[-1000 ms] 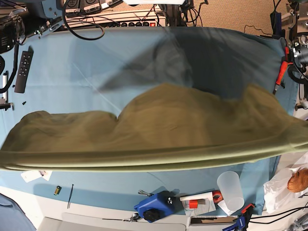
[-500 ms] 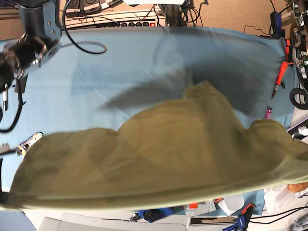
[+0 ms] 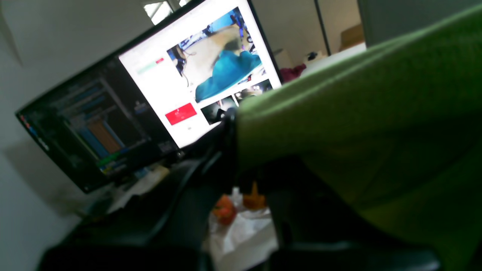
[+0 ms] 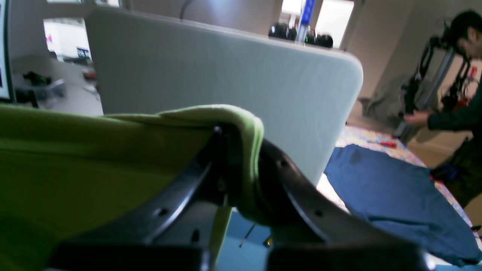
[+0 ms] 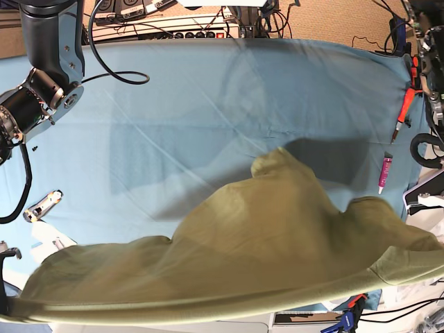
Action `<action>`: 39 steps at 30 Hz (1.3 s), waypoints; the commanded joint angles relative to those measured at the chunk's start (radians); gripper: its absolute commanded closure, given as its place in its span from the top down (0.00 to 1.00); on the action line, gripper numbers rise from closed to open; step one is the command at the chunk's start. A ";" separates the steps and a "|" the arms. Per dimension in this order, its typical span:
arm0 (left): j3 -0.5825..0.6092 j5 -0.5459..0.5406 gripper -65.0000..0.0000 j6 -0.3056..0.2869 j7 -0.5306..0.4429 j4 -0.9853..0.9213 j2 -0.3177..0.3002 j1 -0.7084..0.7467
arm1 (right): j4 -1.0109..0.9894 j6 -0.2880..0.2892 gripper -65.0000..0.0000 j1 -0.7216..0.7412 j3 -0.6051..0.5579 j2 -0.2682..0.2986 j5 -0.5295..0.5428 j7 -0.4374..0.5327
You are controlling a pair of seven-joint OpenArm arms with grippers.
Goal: Layout the t-shirt on the table in an organized manner, then fold the t-shirt properly
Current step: 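Lift the shirt high with both grippers, stretching it between them, then swing the held shirt across the table and lower it with both grippers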
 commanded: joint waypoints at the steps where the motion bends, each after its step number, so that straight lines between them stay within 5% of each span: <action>1: -0.012 0.024 0.00 0.022 -0.019 0.006 0.001 -0.021 | 0.022 -0.016 0.00 0.035 0.005 0.017 -0.010 0.034; 5: -0.012 -0.029 0.00 0.017 -0.034 0.006 0.055 -0.076 | 0.034 -0.016 0.00 0.068 0.004 -0.048 -0.016 0.045; 13: -0.012 -0.087 0.00 -0.029 -0.058 0.006 0.056 -0.183 | 0.032 -0.016 0.00 0.164 -0.029 -0.178 -0.060 0.036; 16: -0.012 -0.106 0.00 -0.115 -0.057 -0.045 0.056 -0.208 | 0.032 -0.027 0.00 0.166 -0.108 -0.192 -0.109 0.030; 22: -0.012 -0.105 0.00 -0.105 -0.028 -0.072 0.056 -0.212 | 0.034 -0.054 0.00 0.166 -0.177 -0.201 -0.136 0.024; 28: -0.012 -0.105 0.00 -0.105 0.052 0.002 0.057 -0.209 | 0.035 -0.058 0.00 0.166 -0.094 -0.255 -0.093 0.000; 39: -0.013 -0.026 0.00 -0.063 0.087 0.006 0.100 -0.087 | 0.256 -0.057 0.00 0.063 -0.029 -0.257 -0.068 -0.049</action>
